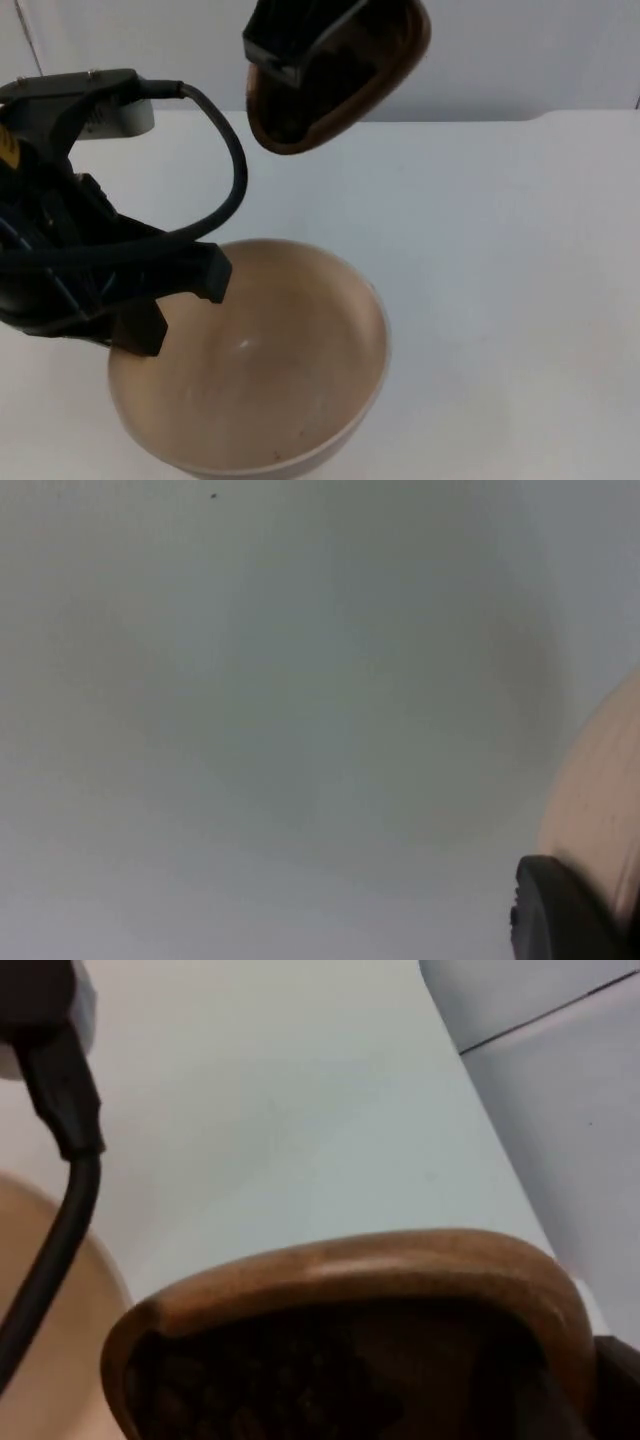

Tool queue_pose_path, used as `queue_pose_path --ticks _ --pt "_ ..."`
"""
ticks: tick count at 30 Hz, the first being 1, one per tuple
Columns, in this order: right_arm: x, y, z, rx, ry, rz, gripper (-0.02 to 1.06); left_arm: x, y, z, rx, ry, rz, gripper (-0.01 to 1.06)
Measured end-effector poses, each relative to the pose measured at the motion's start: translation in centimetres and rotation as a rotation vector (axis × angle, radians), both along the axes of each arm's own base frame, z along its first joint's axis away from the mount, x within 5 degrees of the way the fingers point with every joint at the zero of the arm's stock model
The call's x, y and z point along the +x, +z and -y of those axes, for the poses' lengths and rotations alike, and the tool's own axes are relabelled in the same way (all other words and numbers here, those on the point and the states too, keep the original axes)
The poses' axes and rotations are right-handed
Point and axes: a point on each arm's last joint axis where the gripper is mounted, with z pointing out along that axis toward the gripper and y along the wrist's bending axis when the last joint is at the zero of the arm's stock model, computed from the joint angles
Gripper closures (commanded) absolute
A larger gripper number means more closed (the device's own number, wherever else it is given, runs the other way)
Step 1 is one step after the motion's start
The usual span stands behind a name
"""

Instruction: Pick up the bowl with the left hand and pour the coffee beans from the cup into the bowl with the right hand.

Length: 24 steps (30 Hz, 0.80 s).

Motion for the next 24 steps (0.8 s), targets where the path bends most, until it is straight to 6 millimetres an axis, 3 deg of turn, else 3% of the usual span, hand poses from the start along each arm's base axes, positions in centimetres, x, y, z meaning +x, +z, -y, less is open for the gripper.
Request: queue_pose_path --ticks 17,24 --pt "0.0 0.2 0.0 -0.093 0.077 0.041 1.04 0.0 0.0 0.0 0.000 0.000 0.000 1.05" --pt "-1.0 0.5 -0.6 -0.111 0.116 0.082 1.04 0.0 0.0 0.0 0.000 0.000 0.000 1.05"
